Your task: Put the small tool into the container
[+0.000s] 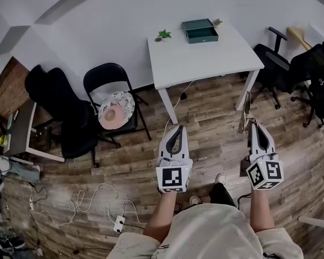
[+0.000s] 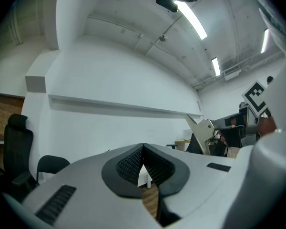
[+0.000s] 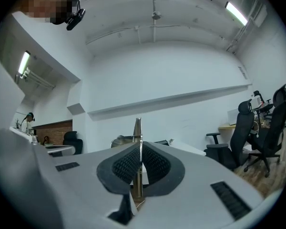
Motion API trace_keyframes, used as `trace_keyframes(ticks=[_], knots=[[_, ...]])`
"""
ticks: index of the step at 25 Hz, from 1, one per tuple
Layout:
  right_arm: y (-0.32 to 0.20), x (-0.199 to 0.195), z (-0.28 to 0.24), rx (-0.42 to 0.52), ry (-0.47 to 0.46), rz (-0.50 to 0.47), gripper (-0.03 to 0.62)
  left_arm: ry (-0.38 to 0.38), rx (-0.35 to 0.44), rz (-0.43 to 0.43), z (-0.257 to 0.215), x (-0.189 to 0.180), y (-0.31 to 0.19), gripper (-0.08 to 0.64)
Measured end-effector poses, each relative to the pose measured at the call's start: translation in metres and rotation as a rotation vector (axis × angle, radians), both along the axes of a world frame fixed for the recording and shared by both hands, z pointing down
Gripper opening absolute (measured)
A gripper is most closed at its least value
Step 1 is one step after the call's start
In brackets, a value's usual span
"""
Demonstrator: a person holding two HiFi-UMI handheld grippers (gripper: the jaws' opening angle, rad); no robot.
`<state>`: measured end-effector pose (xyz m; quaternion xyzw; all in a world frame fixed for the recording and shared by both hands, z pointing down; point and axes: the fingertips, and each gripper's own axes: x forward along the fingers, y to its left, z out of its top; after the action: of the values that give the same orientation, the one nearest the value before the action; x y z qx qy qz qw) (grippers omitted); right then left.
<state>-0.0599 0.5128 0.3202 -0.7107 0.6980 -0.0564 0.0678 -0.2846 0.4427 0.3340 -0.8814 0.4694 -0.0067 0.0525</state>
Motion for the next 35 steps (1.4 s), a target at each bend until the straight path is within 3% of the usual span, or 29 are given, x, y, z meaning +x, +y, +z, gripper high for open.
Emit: trace_keyframes(ticks=[15,35], knots=[[-0.048,0.042,0.013,-0.028,-0.010,-0.047,0.017,-0.043,-0.010,-0.024,0.005,0.047,-0.040,0.006],[-0.111,0.149,0.034,-0.060,-0.044,-0.088,0.017,-0.116,-0.012,-0.077,0.015,0.145,-0.094,0.006]])
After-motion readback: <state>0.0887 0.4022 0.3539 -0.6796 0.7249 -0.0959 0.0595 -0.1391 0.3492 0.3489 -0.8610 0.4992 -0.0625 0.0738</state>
